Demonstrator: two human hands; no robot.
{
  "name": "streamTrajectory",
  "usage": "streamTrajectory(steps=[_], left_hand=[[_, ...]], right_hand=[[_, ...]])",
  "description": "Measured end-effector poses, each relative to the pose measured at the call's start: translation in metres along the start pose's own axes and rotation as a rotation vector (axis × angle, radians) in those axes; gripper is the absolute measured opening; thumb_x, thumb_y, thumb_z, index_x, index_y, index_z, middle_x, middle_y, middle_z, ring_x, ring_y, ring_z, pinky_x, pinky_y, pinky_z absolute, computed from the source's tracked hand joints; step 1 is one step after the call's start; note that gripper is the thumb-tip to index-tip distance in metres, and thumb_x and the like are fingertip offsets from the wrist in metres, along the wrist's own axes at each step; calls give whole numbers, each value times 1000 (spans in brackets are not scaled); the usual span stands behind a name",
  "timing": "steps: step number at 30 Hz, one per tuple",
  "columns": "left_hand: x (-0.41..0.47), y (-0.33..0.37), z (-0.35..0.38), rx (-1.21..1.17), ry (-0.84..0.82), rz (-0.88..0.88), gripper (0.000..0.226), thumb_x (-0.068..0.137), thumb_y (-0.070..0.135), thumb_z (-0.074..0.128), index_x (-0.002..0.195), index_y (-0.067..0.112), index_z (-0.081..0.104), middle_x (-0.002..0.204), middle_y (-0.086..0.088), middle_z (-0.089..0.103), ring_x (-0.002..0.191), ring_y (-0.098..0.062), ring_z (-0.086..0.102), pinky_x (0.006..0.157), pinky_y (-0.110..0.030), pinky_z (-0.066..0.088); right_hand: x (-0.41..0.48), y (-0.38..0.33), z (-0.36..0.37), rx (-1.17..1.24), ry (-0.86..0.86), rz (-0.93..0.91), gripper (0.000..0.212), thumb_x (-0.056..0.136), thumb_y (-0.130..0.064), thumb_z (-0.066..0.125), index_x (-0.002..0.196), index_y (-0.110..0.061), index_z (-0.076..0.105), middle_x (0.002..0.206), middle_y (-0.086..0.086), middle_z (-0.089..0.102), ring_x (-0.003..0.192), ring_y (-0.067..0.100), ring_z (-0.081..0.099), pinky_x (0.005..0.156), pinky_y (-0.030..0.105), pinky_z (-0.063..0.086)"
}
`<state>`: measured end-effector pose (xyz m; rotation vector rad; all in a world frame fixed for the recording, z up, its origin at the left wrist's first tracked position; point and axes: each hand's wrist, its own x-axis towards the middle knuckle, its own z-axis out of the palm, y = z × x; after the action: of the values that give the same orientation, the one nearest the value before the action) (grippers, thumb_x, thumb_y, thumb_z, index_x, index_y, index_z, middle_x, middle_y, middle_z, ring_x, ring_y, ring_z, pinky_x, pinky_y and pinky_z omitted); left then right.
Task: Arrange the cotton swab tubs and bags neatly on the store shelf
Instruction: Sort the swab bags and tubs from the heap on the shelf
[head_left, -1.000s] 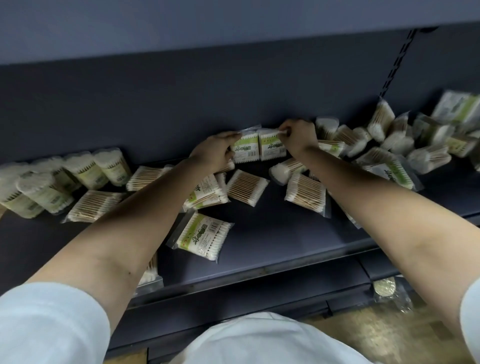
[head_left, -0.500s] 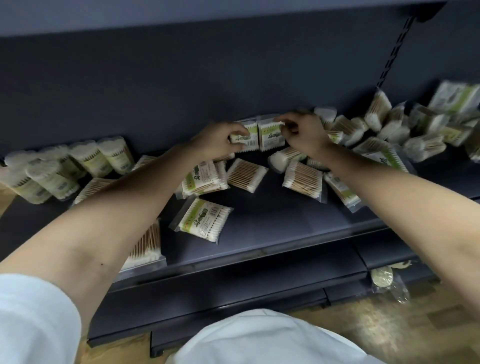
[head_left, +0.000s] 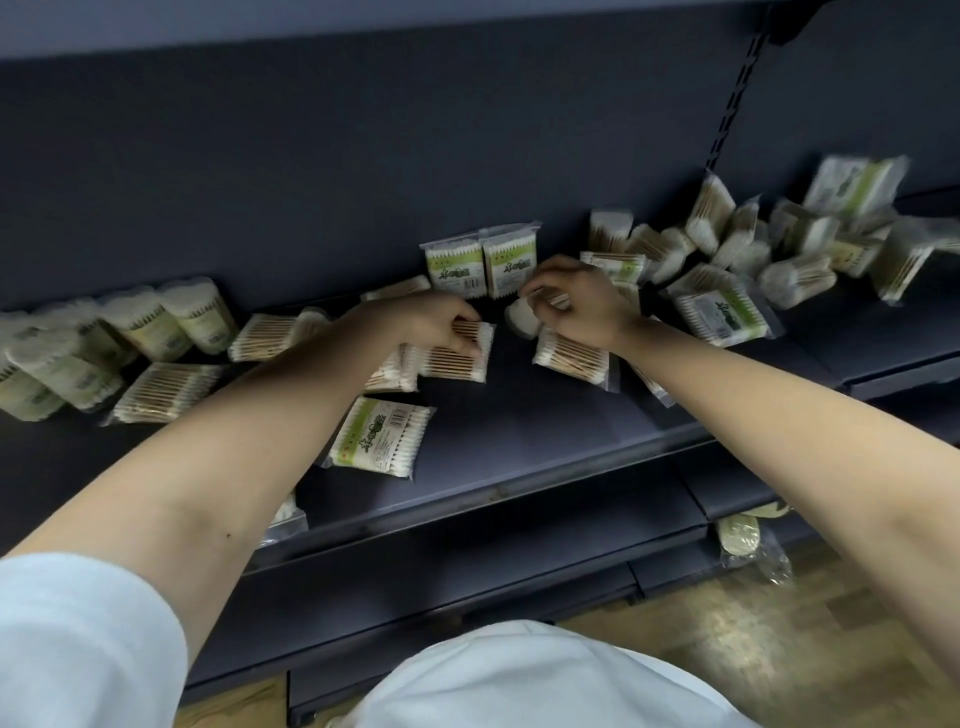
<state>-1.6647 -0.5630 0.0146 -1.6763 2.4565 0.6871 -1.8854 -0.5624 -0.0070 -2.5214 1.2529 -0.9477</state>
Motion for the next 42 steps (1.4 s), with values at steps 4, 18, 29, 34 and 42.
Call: streamTrajectory(steps=[4,18,29,34,42], left_hand=[[-3,-2,-1,-110,72,22,61,77,35,74,131,16,52,134,-2,53,119,-18,49,96,-24,37],[-20,11,-21,-860,482,139,34,82,13,70,114,10,58,96,8,62,84,3,59,66,-6,46],[-19,-1,-28,-1055,320,-28,36,91,52,48,114,26,58,111,7,58,107,-21,61,96,-33,49],[-15,2,-20,-1155,292,44,25,89,11,62,112,16,58,101,1,65,89,-9,66,76,-23,57],[-12,-5,-22,-1184,385,122,39,83,-5,62,117,12,55,112,1,60,100,-10,62,76,-21,56]], right_hand=[[-6,1,-2,-16,-19,26,18,81,-6,65,97,-8,71,104,11,63,94,20,62,84,5,34],[15,-19,2,105,-47,113,46,81,-25,70,122,-8,57,111,6,66,99,11,60,80,14,40],[25,-18,-6,99,212,3,32,78,-7,70,109,-1,64,99,13,67,79,11,63,76,20,53],[17,-18,-5,133,183,-50,33,74,-2,70,106,-2,66,104,11,65,88,8,61,79,10,49],[12,-9,-11,221,77,-44,43,76,0,71,117,-10,63,110,-11,56,95,-10,59,86,13,50]])
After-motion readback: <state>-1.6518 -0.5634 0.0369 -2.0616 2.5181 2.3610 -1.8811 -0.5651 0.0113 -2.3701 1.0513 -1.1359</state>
